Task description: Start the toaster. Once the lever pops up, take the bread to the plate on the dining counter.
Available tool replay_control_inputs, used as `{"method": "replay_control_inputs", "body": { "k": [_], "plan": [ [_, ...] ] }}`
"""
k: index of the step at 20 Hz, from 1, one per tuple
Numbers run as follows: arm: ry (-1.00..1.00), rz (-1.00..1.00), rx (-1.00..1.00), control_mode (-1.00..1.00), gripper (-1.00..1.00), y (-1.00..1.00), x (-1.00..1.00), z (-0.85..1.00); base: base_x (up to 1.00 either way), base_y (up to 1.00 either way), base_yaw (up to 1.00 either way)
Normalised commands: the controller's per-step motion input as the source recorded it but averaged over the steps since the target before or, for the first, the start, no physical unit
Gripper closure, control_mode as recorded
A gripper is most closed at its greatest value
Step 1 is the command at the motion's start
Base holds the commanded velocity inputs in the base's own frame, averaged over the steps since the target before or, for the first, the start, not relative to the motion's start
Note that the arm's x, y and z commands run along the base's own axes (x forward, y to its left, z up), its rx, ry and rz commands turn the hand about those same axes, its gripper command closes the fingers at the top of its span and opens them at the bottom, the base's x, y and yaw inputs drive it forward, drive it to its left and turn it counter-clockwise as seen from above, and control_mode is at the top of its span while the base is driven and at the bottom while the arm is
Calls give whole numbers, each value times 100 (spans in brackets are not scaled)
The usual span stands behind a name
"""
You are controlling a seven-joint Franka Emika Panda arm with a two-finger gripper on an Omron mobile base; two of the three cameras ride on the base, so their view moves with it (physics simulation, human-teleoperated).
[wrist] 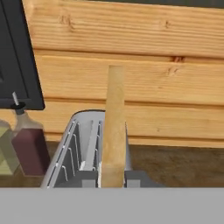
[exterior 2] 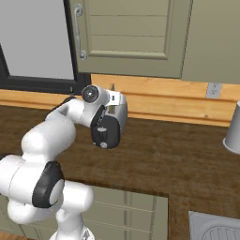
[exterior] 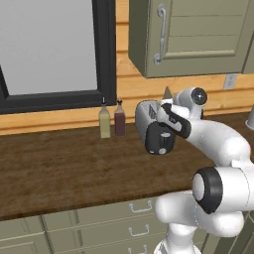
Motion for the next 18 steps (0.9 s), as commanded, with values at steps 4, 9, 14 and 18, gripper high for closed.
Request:
{"method": "replay_control_inputs", "body": {
  "k": [4,9,14,18],
  "plan": [
    [20,-4,0,-100,100,0,-75,57,0,0,0],
    [23,0,0,-100,100,0,-74,42,0,0,0],
    [13,0,0,-100,100,3,-75,3,0,0,0],
    [4,3,0,-100,100,33,-89,0,0,0,0]
  ]
}}
